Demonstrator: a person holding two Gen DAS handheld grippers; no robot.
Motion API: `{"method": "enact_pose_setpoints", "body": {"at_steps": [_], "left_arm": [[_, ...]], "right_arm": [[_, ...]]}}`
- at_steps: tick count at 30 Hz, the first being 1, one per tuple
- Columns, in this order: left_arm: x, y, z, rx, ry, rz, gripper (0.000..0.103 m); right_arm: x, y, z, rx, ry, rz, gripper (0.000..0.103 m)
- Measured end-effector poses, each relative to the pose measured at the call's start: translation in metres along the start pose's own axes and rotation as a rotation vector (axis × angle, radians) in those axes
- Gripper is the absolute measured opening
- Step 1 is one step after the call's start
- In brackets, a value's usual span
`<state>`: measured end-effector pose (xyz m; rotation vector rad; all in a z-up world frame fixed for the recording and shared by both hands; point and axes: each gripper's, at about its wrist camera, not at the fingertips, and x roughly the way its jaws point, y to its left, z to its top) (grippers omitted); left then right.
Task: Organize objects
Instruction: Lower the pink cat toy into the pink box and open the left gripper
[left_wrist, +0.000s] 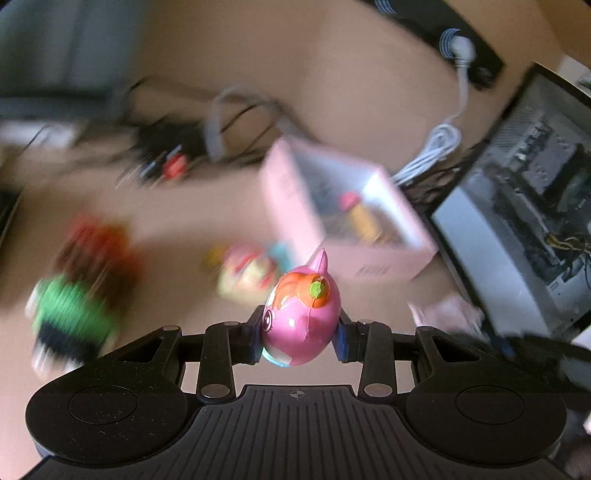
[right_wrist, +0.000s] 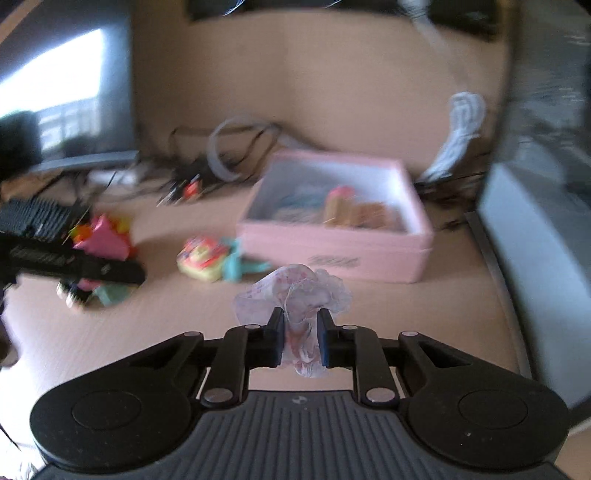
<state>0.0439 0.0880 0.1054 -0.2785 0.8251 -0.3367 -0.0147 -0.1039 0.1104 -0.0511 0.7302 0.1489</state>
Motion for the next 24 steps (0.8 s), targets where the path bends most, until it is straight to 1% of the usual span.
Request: {"method": "enact_pose_setpoints", "body": {"at_steps": [3, 5, 6, 8, 9, 10, 11, 13, 15, 17, 18, 19, 20, 21, 22, 24], "left_arm": [[0.031, -0.032, 0.038, 0.074, -0.047, -0.021, 0.039], [0.057, -0.053, 0.063, 0.098, -0.078, -0.035, 0.039], [0.073, -0.062, 0.076, 0.104, -0.095, -0.02, 0.039], [0.106, -0.076, 0.098, 0.104, -0.147, 0.042, 0.04], [0.119, -0.078, 0.105, 0.099, -0.164, 0.043, 0.041], [0.136, -0.076, 0.113, 0.087, -0.164, 0.041, 0.042], [0.154, -0.073, 0.12, 0.069, -0.139, 0.053, 0.042], [0.186, -0.069, 0.128, 0.038, -0.083, 0.111, 0.042], [0.199, -0.068, 0.13, 0.048, -0.075, 0.185, 0.042], [0.199, -0.075, 0.126, 0.131, -0.087, 0.261, 0.042], [0.199, -0.083, 0.122, 0.2, -0.097, 0.295, 0.042], [0.199, -0.088, 0.12, 0.262, -0.088, 0.287, 0.042], [0.2, -0.091, 0.118, 0.302, -0.049, 0.23, 0.043], [0.196, -0.091, 0.118, 0.302, -0.033, 0.157, 0.043], [0.187, -0.088, 0.117, 0.273, -0.071, 0.128, 0.043], [0.161, -0.079, 0.114, 0.18, -0.155, 0.11, 0.041]], "right_arm": [[-0.015, -0.023, -0.001, 0.035, -0.037, -0.036, 0.018], [-0.018, -0.036, -0.005, 0.062, -0.041, -0.049, 0.018], [-0.018, -0.042, -0.008, 0.075, -0.037, -0.053, 0.018], [-0.017, -0.052, -0.015, 0.088, -0.026, -0.061, 0.018], [-0.017, -0.055, -0.018, 0.088, -0.021, -0.065, 0.018], [-0.017, -0.06, -0.02, 0.087, -0.016, -0.065, 0.018], [-0.016, -0.064, -0.023, 0.086, -0.01, -0.062, 0.018], [-0.014, -0.069, -0.026, 0.079, -0.002, -0.06, 0.018], [-0.011, -0.073, -0.028, 0.07, 0.003, -0.061, 0.018], [-0.009, -0.079, -0.029, 0.071, 0.002, -0.06, 0.018], [-0.008, -0.083, -0.028, 0.075, 0.002, -0.058, 0.018], [-0.006, -0.086, -0.027, 0.081, 0.004, -0.054, 0.018], [-0.002, -0.089, -0.025, 0.085, 0.009, -0.049, 0.018], [0.001, -0.091, -0.024, 0.086, 0.012, -0.046, 0.018], [0.005, -0.091, -0.021, 0.085, 0.013, -0.046, 0.018], [0.009, -0.09, -0.013, 0.076, 0.003, -0.039, 0.018]]}}
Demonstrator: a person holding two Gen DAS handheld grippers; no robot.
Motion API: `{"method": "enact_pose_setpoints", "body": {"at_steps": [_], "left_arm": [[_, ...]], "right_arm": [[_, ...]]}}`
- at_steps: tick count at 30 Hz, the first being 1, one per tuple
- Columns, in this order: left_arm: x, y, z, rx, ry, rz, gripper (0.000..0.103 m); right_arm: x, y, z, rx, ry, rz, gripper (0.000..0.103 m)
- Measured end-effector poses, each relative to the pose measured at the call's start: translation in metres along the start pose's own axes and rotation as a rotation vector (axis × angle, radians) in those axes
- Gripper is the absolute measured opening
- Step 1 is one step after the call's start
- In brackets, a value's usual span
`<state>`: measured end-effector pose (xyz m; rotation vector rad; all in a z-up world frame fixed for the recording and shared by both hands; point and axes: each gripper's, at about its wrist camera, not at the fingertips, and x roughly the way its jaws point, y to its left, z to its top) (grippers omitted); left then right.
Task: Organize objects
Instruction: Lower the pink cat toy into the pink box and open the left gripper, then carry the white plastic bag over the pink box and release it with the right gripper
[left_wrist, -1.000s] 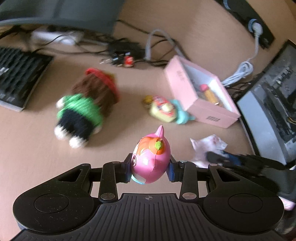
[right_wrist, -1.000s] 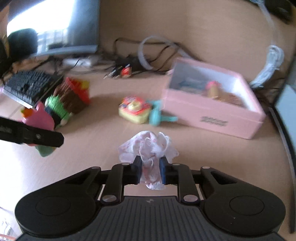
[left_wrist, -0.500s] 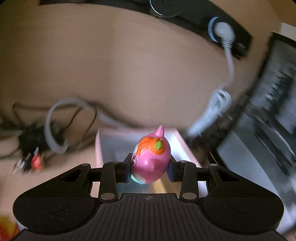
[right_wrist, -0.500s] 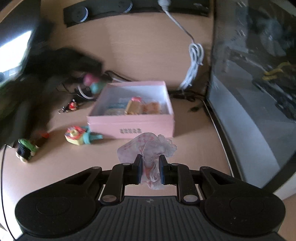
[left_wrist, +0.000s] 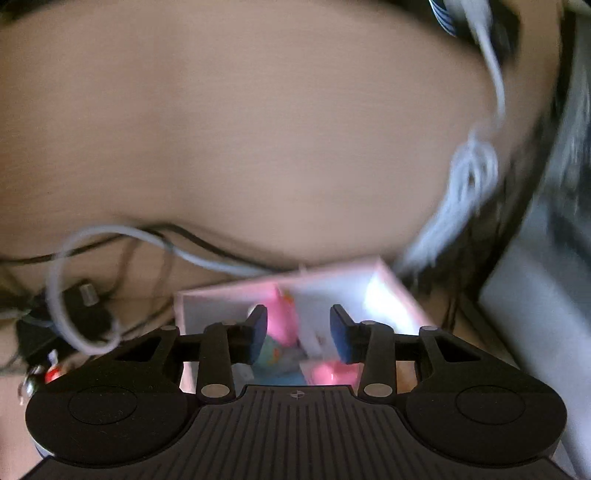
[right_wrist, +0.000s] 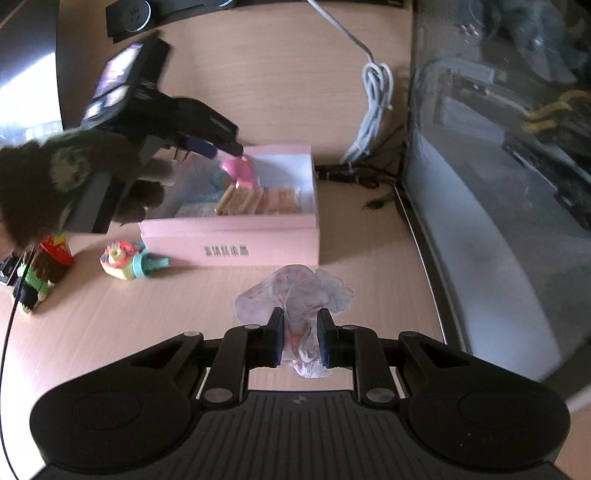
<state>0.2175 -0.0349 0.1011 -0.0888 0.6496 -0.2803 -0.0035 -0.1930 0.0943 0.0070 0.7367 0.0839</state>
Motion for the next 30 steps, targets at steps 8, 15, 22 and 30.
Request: {"method": "enact_pose_setpoints", "body": {"at_steps": [8, 15, 22, 30], "left_arm": [[-0.092, 0.043, -0.07, -0.198, -0.016, -0.084, 0.041], [-0.141, 0.069, -0.15, -0.281, 0.123, -0.085, 0.041], [-0.204, 0.113, -0.192, -0.371, 0.095, -0.044, 0.041], [-0.219, 0.149, -0.211, -0.506, 0.07, -0.036, 0.041]], "right_arm": [[0.019, 0.009, 0.068, 0.025, -0.096, 0.04, 0.018], [0.107, 0.027, 0.157, 0.156, -0.103, 0.051, 0.018], [0.187, 0.033, 0.21, 0.147, 0.062, 0.011, 0.021], [0.123, 0.031, 0.166, 0.064, 0.183, 0.1, 0.05]]}}
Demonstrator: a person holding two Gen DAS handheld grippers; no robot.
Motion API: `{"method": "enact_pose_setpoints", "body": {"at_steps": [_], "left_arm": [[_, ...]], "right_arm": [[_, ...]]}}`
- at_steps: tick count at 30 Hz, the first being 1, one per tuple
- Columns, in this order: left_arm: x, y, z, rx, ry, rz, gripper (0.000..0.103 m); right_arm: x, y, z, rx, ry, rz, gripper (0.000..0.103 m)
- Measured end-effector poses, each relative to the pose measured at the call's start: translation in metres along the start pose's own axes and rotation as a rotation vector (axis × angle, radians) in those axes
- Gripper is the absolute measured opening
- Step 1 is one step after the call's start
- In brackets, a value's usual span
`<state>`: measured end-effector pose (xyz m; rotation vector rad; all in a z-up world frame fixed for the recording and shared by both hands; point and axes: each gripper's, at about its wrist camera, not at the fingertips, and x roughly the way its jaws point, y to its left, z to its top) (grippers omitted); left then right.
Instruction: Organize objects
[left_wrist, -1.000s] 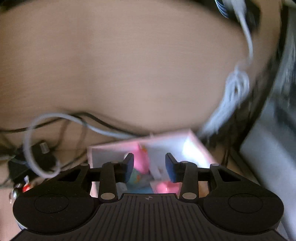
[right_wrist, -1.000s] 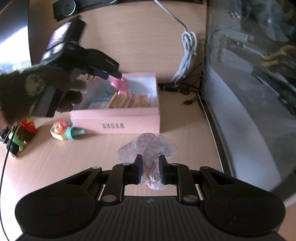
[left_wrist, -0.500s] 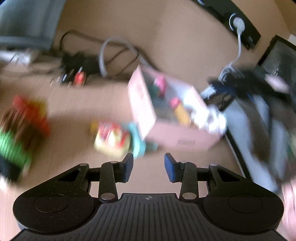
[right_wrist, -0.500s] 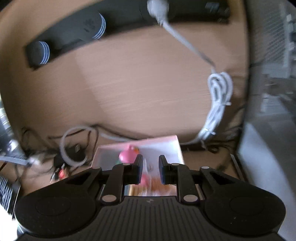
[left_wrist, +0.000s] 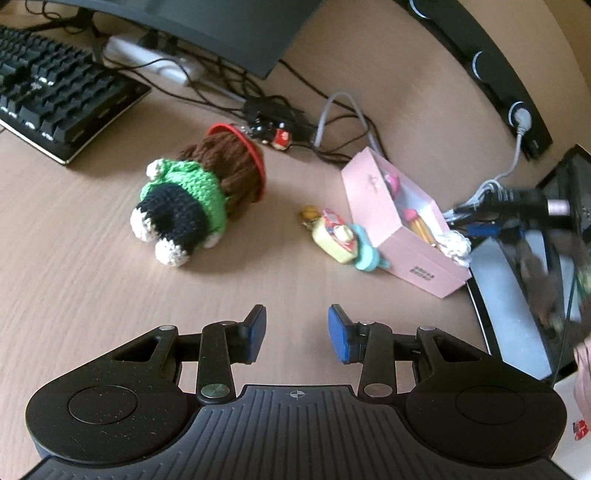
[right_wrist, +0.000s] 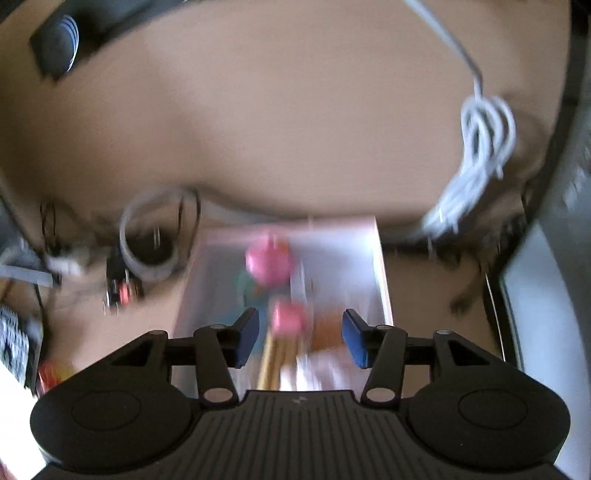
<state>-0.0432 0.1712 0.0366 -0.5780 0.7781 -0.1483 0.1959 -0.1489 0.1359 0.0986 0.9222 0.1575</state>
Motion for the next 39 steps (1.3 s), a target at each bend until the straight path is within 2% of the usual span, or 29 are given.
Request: {"method": "enact_pose_setpoints", "body": {"at_steps": [2, 4, 5, 7, 8, 13, 17, 19, 21, 24, 27, 28, 30, 31, 33, 36, 39], "left_arm": [[0.001, 0.002, 0.002, -0.006, 0.002, -0.007, 0.041], [0.0, 0.001, 0.004, -0.005, -0.001, -0.022, 0.041], [-0.001, -0.001, 0.005, -0.001, -0.002, -0.025, 0.041], [-0.001, -0.002, 0.006, 0.003, -0.002, -0.027, 0.04], [-0.001, -0.002, 0.006, 0.001, -0.002, -0.026, 0.04], [-0.003, 0.002, 0.003, -0.015, 0.005, 0.0, 0.04], [-0.006, 0.005, 0.002, -0.028, 0.004, 0.024, 0.04], [-0.007, 0.007, 0.0, -0.037, 0.008, 0.04, 0.04], [-0.008, 0.011, -0.001, -0.047, 0.014, 0.053, 0.04], [-0.012, 0.018, 0.0, -0.058, 0.018, 0.07, 0.04], [-0.016, 0.029, 0.003, -0.071, 0.016, 0.081, 0.04], [-0.016, 0.032, 0.005, -0.076, 0.015, 0.083, 0.04], [-0.017, 0.038, 0.01, -0.078, 0.014, 0.084, 0.04], [-0.018, 0.039, 0.013, -0.075, 0.011, 0.082, 0.04], [-0.022, 0.041, 0.018, -0.067, 0.003, 0.076, 0.04], [-0.03, 0.045, 0.024, -0.054, -0.006, 0.072, 0.04], [-0.041, 0.055, 0.027, -0.05, -0.008, 0.083, 0.04]], "right_arm": [[0.008, -0.002, -0.016, -0.008, 0.041, -0.048, 0.05], [0.021, -0.008, -0.025, 0.017, 0.095, -0.057, 0.034], [0.027, -0.009, -0.027, 0.029, 0.122, -0.055, 0.018], [0.025, -0.009, -0.028, 0.029, 0.129, -0.05, 0.011], [0.019, -0.008, -0.025, 0.021, 0.107, -0.054, 0.007], [-0.01, -0.005, 0.031, 0.056, -0.095, -0.055, 0.007], [-0.01, -0.003, 0.067, 0.068, -0.204, -0.047, 0.007], [0.012, -0.003, 0.075, 0.072, -0.199, -0.043, 0.01], [0.037, -0.009, 0.073, 0.102, -0.152, -0.036, 0.027], [0.07, -0.018, 0.065, 0.147, -0.078, -0.102, 0.03], [0.064, -0.016, 0.056, 0.189, -0.087, -0.083, 0.033], [0.053, -0.005, 0.054, 0.166, -0.113, -0.069, 0.036], [0.033, 0.027, 0.047, 0.073, -0.173, -0.045, 0.062], [0.027, 0.046, 0.043, 0.027, -0.195, -0.022, 0.068], [0.022, 0.088, 0.034, -0.057, -0.205, 0.052, 0.089], [0.043, 0.147, 0.02, -0.108, -0.146, 0.158, 0.093], [0.09, 0.192, 0.007, -0.093, -0.052, 0.175, 0.093]]}}
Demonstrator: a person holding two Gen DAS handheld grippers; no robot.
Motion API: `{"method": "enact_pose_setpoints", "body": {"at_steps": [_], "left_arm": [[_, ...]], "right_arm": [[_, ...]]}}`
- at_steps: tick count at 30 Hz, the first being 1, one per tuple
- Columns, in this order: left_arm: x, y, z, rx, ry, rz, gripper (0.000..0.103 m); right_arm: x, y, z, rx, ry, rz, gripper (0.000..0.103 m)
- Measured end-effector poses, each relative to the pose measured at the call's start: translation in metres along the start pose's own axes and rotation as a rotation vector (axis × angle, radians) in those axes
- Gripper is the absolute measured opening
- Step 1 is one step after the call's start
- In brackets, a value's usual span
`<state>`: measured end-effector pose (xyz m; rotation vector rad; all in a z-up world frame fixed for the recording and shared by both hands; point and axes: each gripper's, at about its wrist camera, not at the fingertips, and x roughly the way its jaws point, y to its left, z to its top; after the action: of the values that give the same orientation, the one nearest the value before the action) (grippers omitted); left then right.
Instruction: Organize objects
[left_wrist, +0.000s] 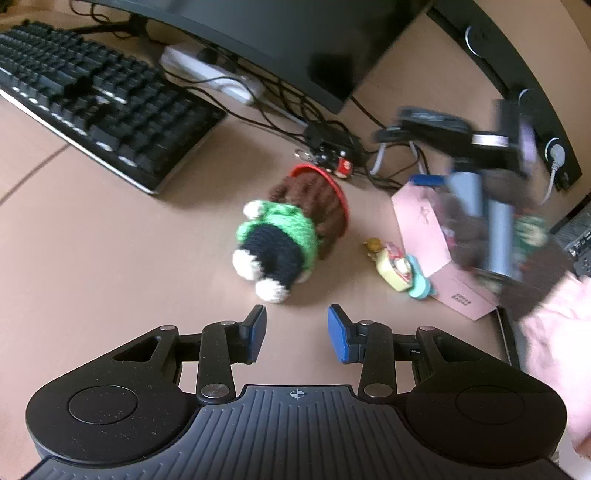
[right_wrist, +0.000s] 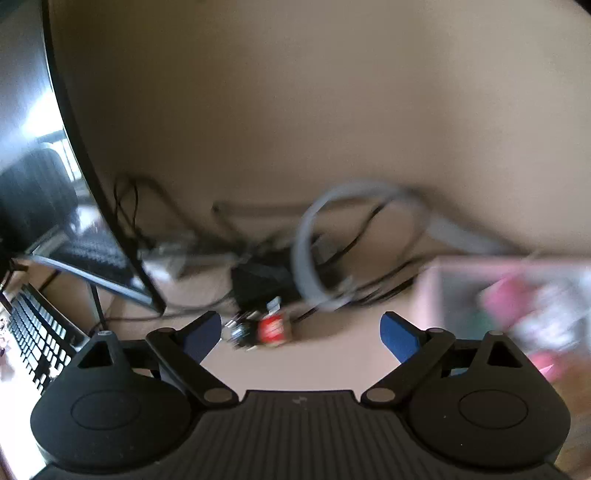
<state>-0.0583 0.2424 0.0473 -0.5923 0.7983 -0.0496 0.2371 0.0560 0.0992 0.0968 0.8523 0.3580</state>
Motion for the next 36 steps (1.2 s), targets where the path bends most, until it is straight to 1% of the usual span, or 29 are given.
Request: {"method": "enact_pose_setpoints", "body": {"at_steps": [2, 4, 5, 7, 8, 9, 12, 14, 15, 17, 19, 21, 23, 24, 25, 26, 27, 28, 30, 31, 34, 36], "left_arm": [[-0.009, 0.01, 0.0, -0.002, -0.007, 0.015, 0.04], [-0.017, 0.019, 0.001, 0.004, -0.015, 0.025, 0.04], [-0.02, 0.022, 0.002, 0.008, -0.019, 0.029, 0.04], [-0.026, 0.03, 0.002, 0.013, -0.021, 0.036, 0.04], [-0.027, 0.033, 0.003, 0.014, -0.02, 0.038, 0.04], [-0.028, 0.035, 0.004, 0.017, -0.017, 0.037, 0.04], [-0.026, 0.034, 0.006, 0.056, -0.008, 0.023, 0.04], [-0.023, 0.025, 0.007, 0.122, -0.01, 0.027, 0.04], [-0.021, 0.017, 0.007, 0.179, -0.012, 0.03, 0.04], [-0.015, 0.003, 0.006, 0.257, 0.001, 0.016, 0.04], [-0.009, -0.007, 0.004, 0.291, 0.031, -0.028, 0.04], [-0.003, -0.017, -0.001, 0.325, 0.055, -0.054, 0.04], [0.004, -0.029, -0.008, 0.353, 0.078, -0.071, 0.04], [0.006, -0.032, -0.011, 0.356, 0.084, -0.077, 0.04], [0.009, -0.035, -0.015, 0.354, 0.091, -0.082, 0.04], [0.011, -0.038, -0.018, 0.351, 0.098, -0.087, 0.04], [0.014, -0.041, -0.022, 0.348, 0.106, -0.089, 0.04], [0.016, -0.043, -0.024, 0.347, 0.113, -0.09, 0.04], [0.017, -0.048, -0.03, 0.351, 0.117, -0.09, 0.04], [0.016, -0.05, -0.032, 0.352, 0.116, -0.088, 0.04], [0.012, -0.056, -0.036, 0.347, 0.108, -0.074, 0.04], [0.008, -0.059, -0.038, 0.349, 0.104, -0.055, 0.04]], "right_arm": [[0.033, 0.017, -0.007, -0.009, 0.032, -0.027, 0.093], [0.059, 0.03, -0.009, -0.053, 0.043, -0.07, 0.093], [0.069, 0.034, -0.01, -0.076, 0.052, -0.085, 0.091], [0.086, 0.042, -0.01, -0.116, 0.076, -0.121, 0.071], [0.091, 0.045, -0.011, -0.126, 0.093, -0.123, 0.064], [0.092, 0.046, -0.011, -0.126, 0.107, -0.128, 0.064], [0.072, 0.044, -0.014, -0.118, 0.084, -0.136, 0.064], [0.043, 0.042, -0.023, -0.126, 0.073, -0.124, 0.064], [0.028, 0.041, -0.031, -0.131, 0.067, -0.114, 0.064], [-0.011, 0.04, -0.057, -0.151, 0.074, -0.066, 0.064], [-0.041, 0.042, -0.084, -0.201, 0.094, -0.023, 0.064], [-0.061, 0.045, -0.111, -0.252, 0.132, 0.026, 0.064], [-0.074, 0.044, -0.132, -0.271, 0.178, 0.117, 0.065], [-0.079, 0.043, -0.139, -0.272, 0.185, 0.142, 0.07], [-0.083, 0.04, -0.143, -0.265, 0.176, 0.143, 0.073], [-0.087, 0.036, -0.144, -0.245, 0.156, 0.138, 0.079], [-0.091, 0.031, -0.145, -0.225, 0.141, 0.127, 0.079], [-0.091, 0.026, -0.144, -0.205, 0.127, 0.098, 0.079], [-0.086, 0.022, -0.143, -0.205, 0.092, 0.013, 0.078], [-0.083, 0.022, -0.143, -0.235, 0.062, -0.04, 0.078], [-0.07, 0.034, -0.142, -0.362, -0.041, -0.141, 0.066], [-0.056, 0.037, -0.135, -0.404, -0.09, -0.171, 0.061]]}}
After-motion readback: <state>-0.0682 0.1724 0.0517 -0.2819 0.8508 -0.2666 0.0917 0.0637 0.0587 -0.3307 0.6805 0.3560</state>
